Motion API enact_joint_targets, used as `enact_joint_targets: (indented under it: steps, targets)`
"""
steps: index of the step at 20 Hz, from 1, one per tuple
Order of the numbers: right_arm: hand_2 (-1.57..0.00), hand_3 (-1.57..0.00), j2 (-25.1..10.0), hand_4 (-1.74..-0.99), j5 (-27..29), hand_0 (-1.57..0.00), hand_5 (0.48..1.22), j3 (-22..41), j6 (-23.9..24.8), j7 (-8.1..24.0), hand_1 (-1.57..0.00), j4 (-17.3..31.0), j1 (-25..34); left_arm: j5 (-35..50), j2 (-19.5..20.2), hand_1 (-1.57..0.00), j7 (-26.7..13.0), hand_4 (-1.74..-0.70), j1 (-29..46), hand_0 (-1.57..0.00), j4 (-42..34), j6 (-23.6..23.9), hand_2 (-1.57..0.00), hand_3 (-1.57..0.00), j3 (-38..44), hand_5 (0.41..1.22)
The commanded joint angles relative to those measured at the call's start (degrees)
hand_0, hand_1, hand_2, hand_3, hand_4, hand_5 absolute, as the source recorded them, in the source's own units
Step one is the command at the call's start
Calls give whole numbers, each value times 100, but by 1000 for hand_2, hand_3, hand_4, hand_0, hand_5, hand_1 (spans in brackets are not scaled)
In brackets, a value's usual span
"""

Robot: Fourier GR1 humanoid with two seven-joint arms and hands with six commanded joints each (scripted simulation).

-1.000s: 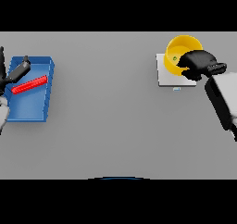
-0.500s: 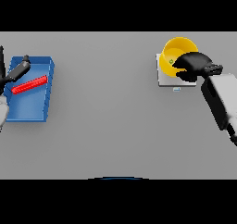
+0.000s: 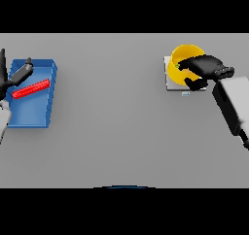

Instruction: Pick up the red beaker and tilt it to pour out 1 green nut into yellow bowl. Pick up the yellow bowl and place it on the metallic measuring scale.

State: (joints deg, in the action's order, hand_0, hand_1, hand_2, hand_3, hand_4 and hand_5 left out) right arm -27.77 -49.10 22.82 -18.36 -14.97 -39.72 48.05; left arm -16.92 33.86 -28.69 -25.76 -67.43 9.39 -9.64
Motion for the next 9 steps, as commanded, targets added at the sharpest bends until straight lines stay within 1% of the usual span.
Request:
enact_joint_targets:
  steps: [1,2,3,4,6,8,9]
  targets:
    - [-156,-359,17,-1542,13,-132,838,-20,50,-42,-117,30,8,5,-8,1,21,-723,-1,1,-31,-9,1,1,-11,664]
    - [-124,-328,16,-1537,11,-105,822,-26,69,-83,-94,74,49,16,59,1,-3,-725,-23,1,-9,-40,1,1,29,664]
    - [-99,-296,14,-1530,16,-84,809,-33,66,-96,-75,99,60,17,35,1,5,-726,11,1,-21,-47,1,1,5,665]
    - [-79,-268,36,-1523,16,-67,798,-49,60,-5,-60,146,63,21,47,1,-69,-724,-6,1,-44,-58,1,1,14,664]
    - [-50,-219,70,-1509,10,-43,774,-64,57,114,-38,196,80,26,76,1,-16,-722,45,1,-78,-41,1,1,32,664]
    - [-32,-169,11,-1491,25,-27,752,-76,-32,100,-24,247,75,8,12,1,-13,-722,-1,1,10,-7,1,1,14,665]
    - [-25,-146,19,-1478,48,-21,738,-78,-98,149,-19,190,52,3,26,1,-31,-726,21,1,2,-25,1,1,5,665]
